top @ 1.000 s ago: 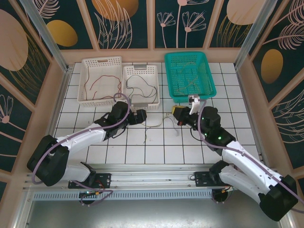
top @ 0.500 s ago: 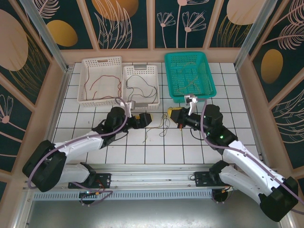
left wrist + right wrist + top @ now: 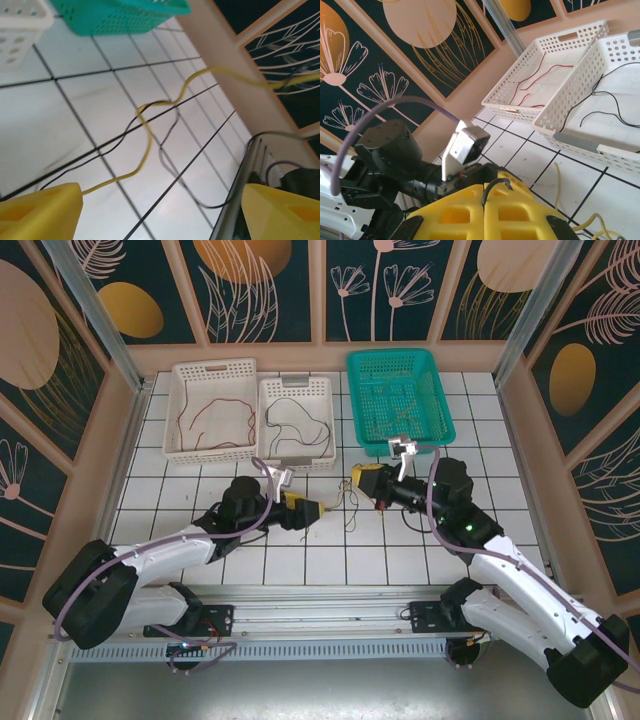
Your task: Untangle the cables
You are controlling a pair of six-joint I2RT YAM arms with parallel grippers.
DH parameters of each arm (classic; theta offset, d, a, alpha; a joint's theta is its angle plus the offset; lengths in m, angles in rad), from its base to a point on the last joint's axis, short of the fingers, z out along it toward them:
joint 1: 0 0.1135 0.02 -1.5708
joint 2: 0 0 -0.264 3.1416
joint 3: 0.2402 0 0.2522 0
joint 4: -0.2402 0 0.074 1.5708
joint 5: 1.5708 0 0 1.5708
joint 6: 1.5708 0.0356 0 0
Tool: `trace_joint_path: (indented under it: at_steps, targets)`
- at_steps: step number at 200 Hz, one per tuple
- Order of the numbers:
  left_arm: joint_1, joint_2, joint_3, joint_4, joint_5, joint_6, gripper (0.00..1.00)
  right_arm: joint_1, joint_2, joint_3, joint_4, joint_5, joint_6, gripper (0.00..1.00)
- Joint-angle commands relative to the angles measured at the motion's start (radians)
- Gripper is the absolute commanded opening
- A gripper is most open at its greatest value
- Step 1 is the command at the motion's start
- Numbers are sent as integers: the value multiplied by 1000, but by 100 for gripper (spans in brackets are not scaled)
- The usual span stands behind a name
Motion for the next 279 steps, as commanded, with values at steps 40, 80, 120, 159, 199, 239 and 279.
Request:
trace_joint_path:
  at_steps: [40, 80, 120, 159, 199, 239, 279]
  targets:
    - [-42, 121, 14, 19, -42, 68, 87, -8, -5, 63, 26, -57, 30, 0]
    - [-83, 237, 99, 18, -66, 105, 88, -8, -11, 63, 22, -78, 38, 0]
    - [-92, 300, 166, 21, -51, 126, 90, -8, -8, 45, 43, -95, 55, 0]
    - [-93, 344, 192, 26, -38, 140, 79, -9, -8, 46, 52, -104, 63, 0]
    - [-95, 359, 184, 44, -28, 140, 37, -9, -12, 55, 41, -97, 63, 0]
    - [-96, 277, 156, 22, -29, 133, 0, -20, -45, 53, -26, 56, 68, 0]
    - [-96, 84, 120, -112, -63, 130, 0, -108, -110, 24, -126, 300, 128, 0]
